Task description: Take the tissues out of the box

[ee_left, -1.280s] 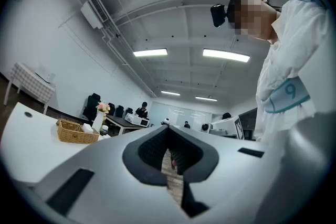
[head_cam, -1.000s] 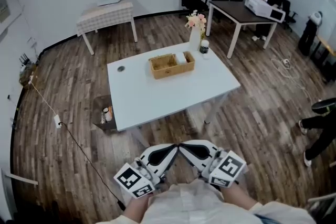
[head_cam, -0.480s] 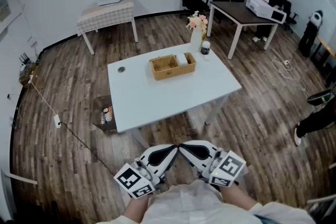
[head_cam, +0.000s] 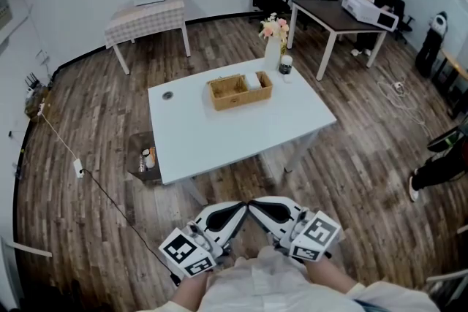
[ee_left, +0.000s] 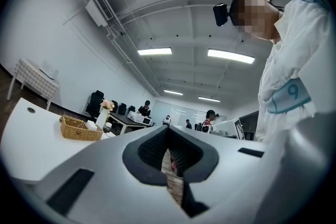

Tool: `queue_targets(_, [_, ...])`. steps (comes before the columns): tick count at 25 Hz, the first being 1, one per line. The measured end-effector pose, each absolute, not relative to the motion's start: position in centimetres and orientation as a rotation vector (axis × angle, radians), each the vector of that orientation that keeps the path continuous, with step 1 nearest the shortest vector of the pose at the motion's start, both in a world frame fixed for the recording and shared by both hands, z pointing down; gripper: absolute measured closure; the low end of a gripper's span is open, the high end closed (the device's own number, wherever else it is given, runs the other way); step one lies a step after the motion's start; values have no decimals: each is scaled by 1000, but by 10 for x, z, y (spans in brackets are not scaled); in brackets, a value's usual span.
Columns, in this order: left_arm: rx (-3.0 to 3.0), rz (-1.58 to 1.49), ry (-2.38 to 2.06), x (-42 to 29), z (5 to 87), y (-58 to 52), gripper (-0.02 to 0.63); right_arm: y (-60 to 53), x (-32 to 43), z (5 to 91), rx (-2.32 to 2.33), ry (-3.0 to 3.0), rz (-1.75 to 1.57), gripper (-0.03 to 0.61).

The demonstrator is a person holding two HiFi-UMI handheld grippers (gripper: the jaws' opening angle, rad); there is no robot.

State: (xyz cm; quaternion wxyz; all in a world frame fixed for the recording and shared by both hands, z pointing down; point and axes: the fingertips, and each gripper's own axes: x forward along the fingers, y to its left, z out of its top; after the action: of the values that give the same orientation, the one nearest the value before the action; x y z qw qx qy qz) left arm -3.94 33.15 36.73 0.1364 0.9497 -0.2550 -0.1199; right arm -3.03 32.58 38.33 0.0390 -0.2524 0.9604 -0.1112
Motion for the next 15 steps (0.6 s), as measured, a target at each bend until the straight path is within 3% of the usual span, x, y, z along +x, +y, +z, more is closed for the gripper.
queue_targets(15, [2712,-338,-735,-38,383,294,615,289,-29,400,-771,2949,-401,546])
